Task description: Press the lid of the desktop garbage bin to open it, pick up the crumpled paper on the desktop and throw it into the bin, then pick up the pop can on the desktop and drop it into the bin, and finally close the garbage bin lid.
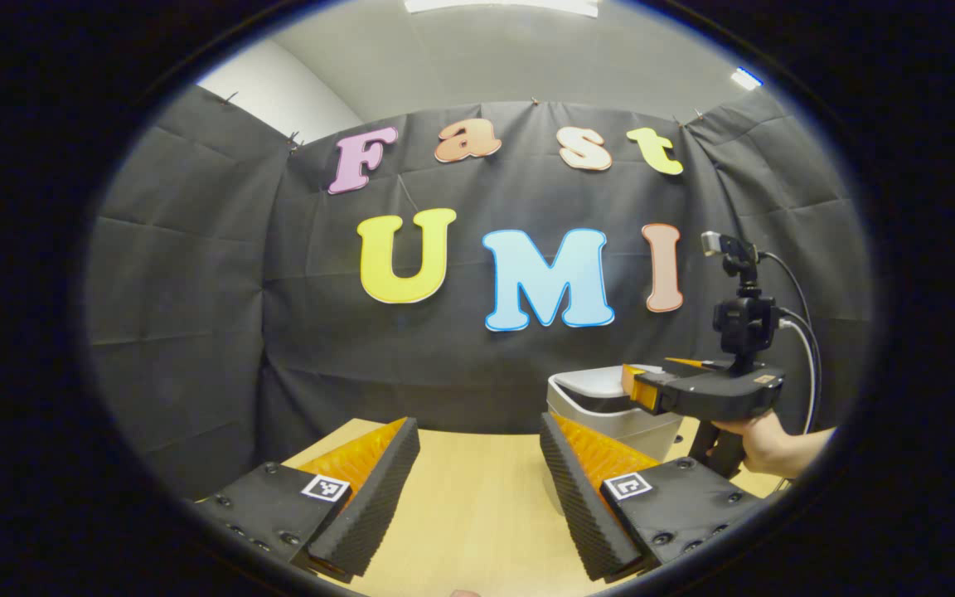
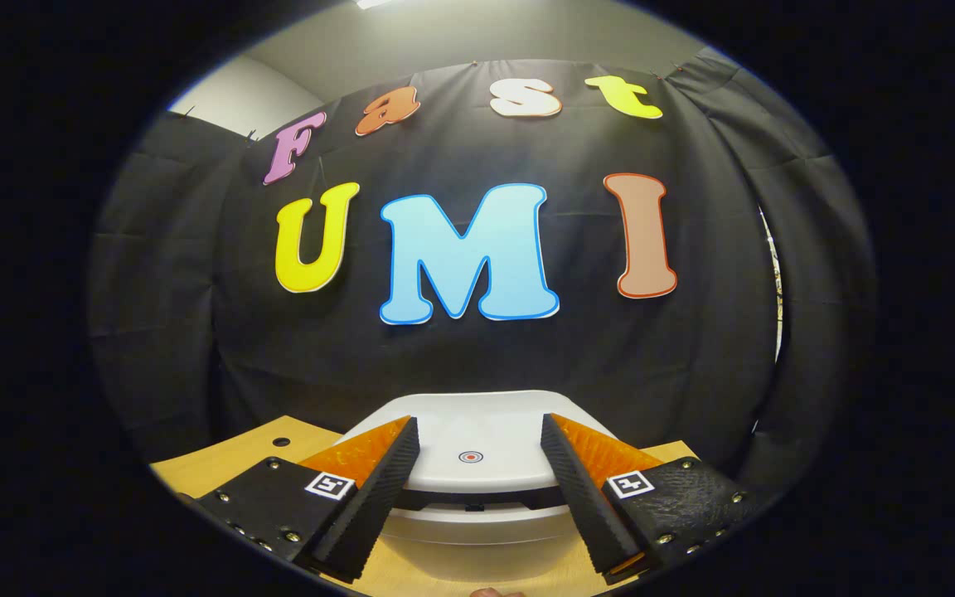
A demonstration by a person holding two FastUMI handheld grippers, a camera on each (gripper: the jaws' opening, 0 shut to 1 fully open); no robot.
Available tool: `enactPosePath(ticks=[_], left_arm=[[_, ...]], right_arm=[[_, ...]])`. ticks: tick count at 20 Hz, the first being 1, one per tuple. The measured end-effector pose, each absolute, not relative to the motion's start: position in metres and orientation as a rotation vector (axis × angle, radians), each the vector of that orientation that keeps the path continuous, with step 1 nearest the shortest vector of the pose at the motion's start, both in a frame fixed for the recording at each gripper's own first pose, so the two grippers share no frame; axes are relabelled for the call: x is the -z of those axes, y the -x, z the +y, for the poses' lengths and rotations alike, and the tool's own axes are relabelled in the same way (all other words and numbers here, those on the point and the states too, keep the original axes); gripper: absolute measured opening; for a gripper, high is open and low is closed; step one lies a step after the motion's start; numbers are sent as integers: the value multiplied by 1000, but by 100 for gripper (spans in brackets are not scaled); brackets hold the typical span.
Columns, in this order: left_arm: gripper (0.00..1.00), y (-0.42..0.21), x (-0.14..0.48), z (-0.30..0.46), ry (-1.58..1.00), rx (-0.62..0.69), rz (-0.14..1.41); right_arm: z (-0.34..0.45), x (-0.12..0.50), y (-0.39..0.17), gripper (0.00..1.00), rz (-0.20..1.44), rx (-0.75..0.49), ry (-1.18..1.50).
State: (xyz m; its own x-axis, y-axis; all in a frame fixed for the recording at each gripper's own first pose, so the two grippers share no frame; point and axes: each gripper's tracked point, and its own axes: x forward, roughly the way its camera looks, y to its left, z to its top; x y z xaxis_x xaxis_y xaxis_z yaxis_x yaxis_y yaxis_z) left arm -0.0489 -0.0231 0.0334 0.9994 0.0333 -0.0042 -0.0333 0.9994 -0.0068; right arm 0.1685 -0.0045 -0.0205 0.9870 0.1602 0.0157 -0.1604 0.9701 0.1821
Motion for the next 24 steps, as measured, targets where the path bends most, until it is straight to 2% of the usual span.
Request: enactPosePath(ticks=[14, 24], left_arm=[[96, 31, -21, -15, 24, -37, 24], [95, 33, -16, -11, 21, -49, 41]], right_arm=[[2, 45, -175, 96, 20, -160, -135], [1, 38, -175, 96, -36, -145, -164]])
